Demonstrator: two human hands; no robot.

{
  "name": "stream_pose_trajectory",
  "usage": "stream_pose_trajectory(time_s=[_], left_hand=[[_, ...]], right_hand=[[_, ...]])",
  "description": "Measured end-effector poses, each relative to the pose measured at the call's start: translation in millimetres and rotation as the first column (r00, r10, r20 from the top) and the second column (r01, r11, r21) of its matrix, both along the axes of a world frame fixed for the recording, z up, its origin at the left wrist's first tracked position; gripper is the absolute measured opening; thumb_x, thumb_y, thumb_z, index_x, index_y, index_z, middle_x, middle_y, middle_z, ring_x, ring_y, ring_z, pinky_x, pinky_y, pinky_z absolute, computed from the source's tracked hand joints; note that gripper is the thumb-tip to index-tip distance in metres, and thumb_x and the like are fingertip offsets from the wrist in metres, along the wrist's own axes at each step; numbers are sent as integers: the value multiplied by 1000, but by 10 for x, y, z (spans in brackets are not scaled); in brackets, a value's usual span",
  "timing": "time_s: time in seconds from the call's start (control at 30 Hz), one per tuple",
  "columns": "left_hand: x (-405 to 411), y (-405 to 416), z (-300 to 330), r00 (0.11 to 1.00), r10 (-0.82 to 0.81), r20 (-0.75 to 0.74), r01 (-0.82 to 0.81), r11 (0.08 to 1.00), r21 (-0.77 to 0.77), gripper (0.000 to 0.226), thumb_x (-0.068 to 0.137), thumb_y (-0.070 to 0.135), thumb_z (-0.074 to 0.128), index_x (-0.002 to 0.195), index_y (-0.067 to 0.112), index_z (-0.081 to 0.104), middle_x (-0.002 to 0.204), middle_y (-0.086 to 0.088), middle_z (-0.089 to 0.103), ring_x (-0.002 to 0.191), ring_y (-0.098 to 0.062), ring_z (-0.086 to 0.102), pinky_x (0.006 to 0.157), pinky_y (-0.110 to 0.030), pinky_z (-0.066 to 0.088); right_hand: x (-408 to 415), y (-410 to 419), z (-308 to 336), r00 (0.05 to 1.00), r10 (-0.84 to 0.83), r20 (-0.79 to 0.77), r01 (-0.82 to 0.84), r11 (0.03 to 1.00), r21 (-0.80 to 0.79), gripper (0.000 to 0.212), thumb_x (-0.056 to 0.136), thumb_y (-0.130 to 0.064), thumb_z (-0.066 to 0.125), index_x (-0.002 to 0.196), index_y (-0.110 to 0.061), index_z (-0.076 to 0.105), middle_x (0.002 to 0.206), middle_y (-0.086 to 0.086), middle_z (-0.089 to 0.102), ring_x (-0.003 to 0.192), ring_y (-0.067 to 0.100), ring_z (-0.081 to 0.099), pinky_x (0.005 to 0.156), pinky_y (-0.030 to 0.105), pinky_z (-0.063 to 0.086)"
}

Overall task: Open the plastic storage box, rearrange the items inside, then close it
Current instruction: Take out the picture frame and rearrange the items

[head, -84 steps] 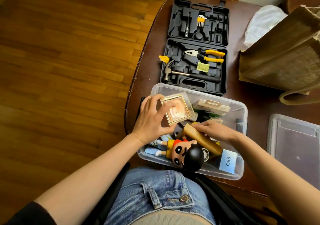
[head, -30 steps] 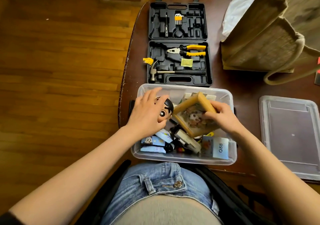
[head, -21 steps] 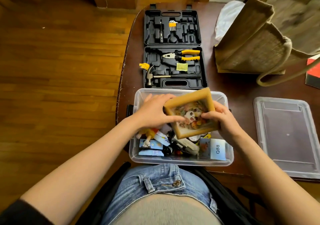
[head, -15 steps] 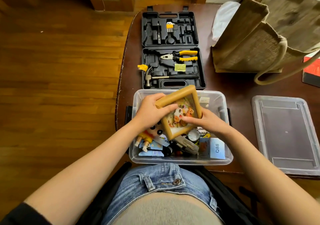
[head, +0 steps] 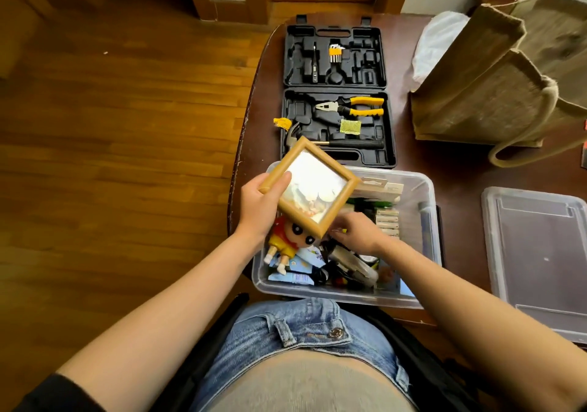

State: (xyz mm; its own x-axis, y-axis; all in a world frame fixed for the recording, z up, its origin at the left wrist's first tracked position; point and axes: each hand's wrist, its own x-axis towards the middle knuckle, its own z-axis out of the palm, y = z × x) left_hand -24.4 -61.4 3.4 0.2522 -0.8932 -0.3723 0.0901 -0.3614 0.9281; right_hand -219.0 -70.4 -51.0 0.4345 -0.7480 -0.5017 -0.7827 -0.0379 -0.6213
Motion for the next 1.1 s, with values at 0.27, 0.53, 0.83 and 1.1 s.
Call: stream_pose_trajectory(time_s=[0.27,0.53,0.83,1.1], left_hand=[[27,-59,-76,997,67,-40,-63,995,76,17,89,21,65,90,4,66,84,-7,68,80,-19,65,72,-34,52],[12,-66,-77,996,80,-32,-78,995,69,19,89,20,64,86,2,66,87,-10,68,82,-22,64,70,-35,50],[4,-70,-125,994,107,-34,-105,993,55,15,89,20,64,84,7,67,86,-12,68,81,-23,64,71,-38,50],[7,-64,-147,993,114,-11,-114,993,40,12,87,23,66,81,12,67,91,-14,70,89,-29,67,78,-45,54]], right_hand=[[418,-14,-141,772,197,-605,-315,944,-95,32,92,-30,50,119,-15,58,120,8,58,115,27,49,92,32,37],[388,57,-231,905,29,-425,-71,994,-84,22,84,-32,61,93,-12,64,97,7,64,100,29,58,64,29,38],[-350,25,144,970,-128,-207,84,974,-212,19,91,-29,60,99,-12,63,94,3,68,87,24,62,70,34,48],[-629,-38,263,642,196,-742,-375,923,-81,14,85,-19,60,95,-12,68,99,5,67,90,26,63,60,29,43]])
